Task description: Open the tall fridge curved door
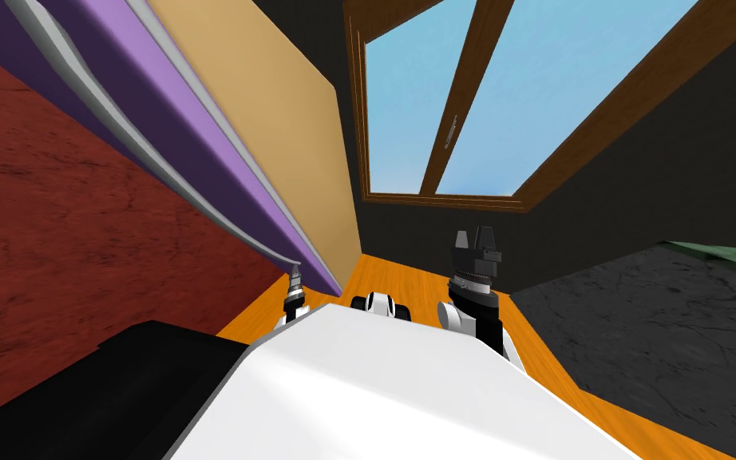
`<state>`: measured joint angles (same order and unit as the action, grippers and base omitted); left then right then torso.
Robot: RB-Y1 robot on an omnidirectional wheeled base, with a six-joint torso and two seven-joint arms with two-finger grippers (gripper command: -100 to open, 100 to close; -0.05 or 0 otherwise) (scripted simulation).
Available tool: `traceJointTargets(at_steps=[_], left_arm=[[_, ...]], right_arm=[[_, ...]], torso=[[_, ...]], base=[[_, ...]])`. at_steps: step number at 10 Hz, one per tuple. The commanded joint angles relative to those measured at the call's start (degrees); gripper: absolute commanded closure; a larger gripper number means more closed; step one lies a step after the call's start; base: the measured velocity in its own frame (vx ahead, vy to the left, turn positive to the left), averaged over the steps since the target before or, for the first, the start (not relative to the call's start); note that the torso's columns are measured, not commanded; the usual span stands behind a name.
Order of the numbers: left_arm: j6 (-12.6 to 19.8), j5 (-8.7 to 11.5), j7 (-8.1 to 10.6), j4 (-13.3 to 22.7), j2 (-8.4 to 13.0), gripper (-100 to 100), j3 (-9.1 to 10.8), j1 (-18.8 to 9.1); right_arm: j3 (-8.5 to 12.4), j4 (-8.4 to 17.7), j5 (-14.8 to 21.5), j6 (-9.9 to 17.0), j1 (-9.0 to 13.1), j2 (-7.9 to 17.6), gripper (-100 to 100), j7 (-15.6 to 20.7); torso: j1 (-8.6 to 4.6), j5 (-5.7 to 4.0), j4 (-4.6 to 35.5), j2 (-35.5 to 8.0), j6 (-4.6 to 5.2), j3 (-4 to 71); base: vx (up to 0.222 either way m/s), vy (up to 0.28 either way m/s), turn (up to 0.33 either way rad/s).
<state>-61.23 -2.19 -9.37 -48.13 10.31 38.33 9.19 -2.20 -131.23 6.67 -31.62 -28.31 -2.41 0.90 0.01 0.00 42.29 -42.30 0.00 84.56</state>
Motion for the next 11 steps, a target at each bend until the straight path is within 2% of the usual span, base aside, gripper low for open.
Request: traceJointTargets(at_steps=[1,2,4,5,6,7,8,9,11], left_arm=[[-1.23,-0.83,-0.44,3.68,0.62,-100,1.45,-1.24],[-1.08,-0.60,-0.39,3.13,0.53,-100,1.07,-1.13],[1.51,-0.24,0.43,2.62,2.67,-100,1.11,-2.13],[1.20,-0.36,0.23,1.88,1.97,-100,1.09,-1.64],[-0.18,-0.49,-0.11,3.05,1.34,100,1.13,-1.53],[-1.19,-0.64,-0.43,3.30,0.55,100,1.14,-1.18],[-0.72,-0.54,0.05,3.19,1.28,100,1.10,-1.36],[0.70,-0.77,0.42,2.49,3.03,-100,1.54,-0.21],[2.69,-1.02,0.92,1.62,5.23,-100,2.06,1.08]], right_arm=[[0.00,0.00,0.00,0.00,0.00,0.00,0,0.00],[0.00,0.00,0.00,0.00,0.00,0.00,0,0.00],[0.00,0.00,0.00,0.00,-0.01,0.00,0,0.00],[0.00,0.00,0.00,0.00,-0.01,0.00,0,0.00],[0.00,0.00,0.00,0.00,-0.01,0.00,0,0.00],[0.00,0.00,0.00,0.00,0.00,0.00,0,0.00],[0.00,0.00,0.00,0.00,0.00,0.00,0,0.00],[0.01,0.00,0.00,0.00,0.00,0.00,0,0.00],[0.00,0.00,0.00,0.00,-0.01,0.00,0,0.00]], torso=[[0.00,0.00,-0.01,0.02,0.00,0.01],[0.00,0.00,-0.01,0.02,0.00,0.02],[0.01,0.00,-0.02,0.09,0.01,0.05],[-0.02,-0.01,-0.03,0.12,0.01,0.07],[0.01,0.01,-0.02,0.02,0.00,0.02],[0.05,0.02,0.02,-0.09,0.00,-0.05],[0.31,0.16,-0.04,-0.03,-0.03,-0.06],[0.25,0.11,-0.03,0.08,0.00,0.03],[-0.16,-0.05,-0.03,0.10,0.00,0.07]], base=[[-0.007,-0.022,-0.059],[-0.004,-0.010,-0.011],[0.027,-0.015,0.003],[0.018,-0.007,-0.001],[-0.012,0.006,-0.002],[-0.030,0.012,-0.009],[-0.018,-0.001,0.000],[0.001,-0.039,-0.029],[0.015,-0.075,-0.022]])
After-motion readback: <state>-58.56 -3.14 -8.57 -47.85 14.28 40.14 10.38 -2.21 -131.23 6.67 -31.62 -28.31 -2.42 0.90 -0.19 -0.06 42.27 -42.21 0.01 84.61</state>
